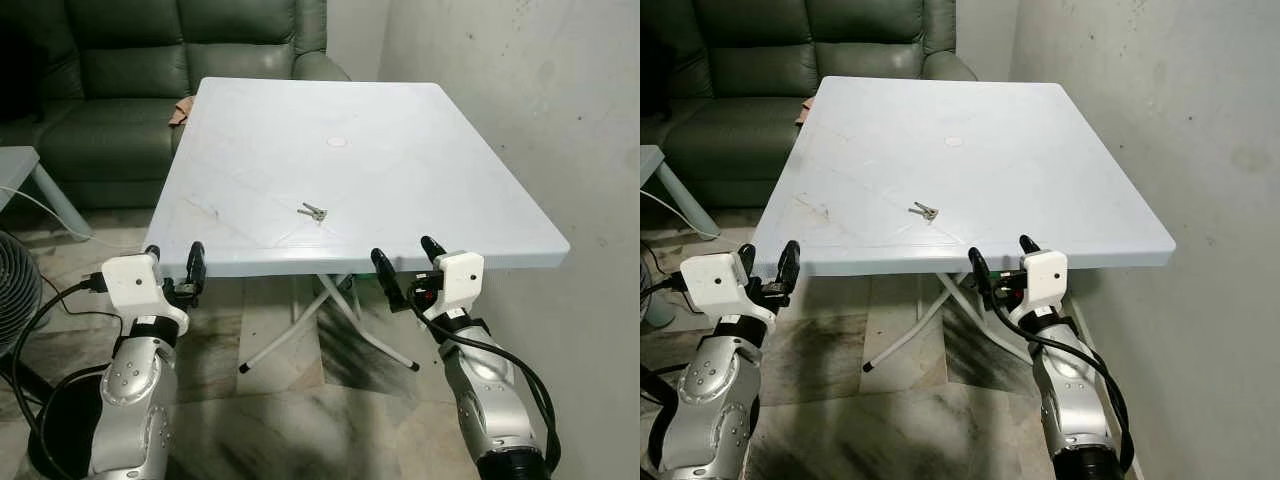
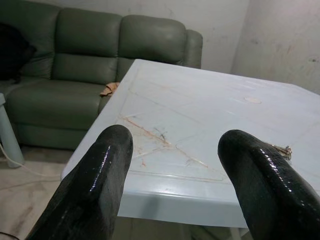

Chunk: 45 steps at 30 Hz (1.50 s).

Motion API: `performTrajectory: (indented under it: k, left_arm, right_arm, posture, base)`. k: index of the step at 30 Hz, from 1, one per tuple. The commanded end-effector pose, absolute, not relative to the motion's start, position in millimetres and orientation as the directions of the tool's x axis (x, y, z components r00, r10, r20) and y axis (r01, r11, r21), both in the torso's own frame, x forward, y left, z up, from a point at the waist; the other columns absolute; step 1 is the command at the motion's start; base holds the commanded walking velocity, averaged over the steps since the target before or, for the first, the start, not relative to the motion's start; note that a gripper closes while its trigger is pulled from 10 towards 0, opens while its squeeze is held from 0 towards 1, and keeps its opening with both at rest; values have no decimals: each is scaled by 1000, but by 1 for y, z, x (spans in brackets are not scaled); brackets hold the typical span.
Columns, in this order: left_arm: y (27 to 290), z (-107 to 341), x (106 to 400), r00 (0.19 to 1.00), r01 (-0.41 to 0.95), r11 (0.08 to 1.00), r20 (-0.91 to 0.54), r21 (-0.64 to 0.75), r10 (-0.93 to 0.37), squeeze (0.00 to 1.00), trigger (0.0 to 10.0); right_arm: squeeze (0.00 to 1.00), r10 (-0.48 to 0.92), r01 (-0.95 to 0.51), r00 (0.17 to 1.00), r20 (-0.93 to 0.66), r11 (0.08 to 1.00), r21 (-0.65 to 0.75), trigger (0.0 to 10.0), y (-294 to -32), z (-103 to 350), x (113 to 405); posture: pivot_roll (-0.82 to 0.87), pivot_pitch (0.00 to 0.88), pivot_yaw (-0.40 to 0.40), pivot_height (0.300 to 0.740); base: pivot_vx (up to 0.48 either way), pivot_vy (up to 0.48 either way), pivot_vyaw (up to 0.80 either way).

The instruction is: Hang keys on a hook

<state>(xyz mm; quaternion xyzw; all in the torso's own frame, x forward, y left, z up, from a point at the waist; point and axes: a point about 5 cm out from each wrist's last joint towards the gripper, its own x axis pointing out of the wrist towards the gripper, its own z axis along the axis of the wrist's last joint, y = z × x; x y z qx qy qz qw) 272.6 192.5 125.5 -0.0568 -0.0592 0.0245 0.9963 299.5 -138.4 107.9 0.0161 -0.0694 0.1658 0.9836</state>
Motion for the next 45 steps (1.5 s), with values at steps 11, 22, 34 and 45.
performTrajectory:
  k: [11,22,34,45]
  left_arm:
    - [190,131,274,993,-20,994,117,-108,32,0,10000]
    - [190,131,274,993,-17,994,115,-107,30,0,10000]
    - [189,131,275,993,-16,994,115,-107,29,0,10000]
    - [189,132,275,993,-14,994,115,-106,26,0,10000]
  right_arm:
    - [0,355,-357,924,144,934,-8,10000,-132,113,299]
    - [0,357,-359,924,139,933,-7,10000,-132,112,298]
    - [0,366,-367,921,133,930,-14,10000,-131,112,297]
    - [0,371,-371,920,128,928,-20,10000,-130,111,297]
  posture:
    - [-83,0,-28,724]
    - [-88,0,-24,724]
    - [-87,0,-25,724]
    - [-87,0,-24,724]
  base:
    - [264,0,0]
    - [311,0,0]
    - [327,0,0]
    - [358,0,0]
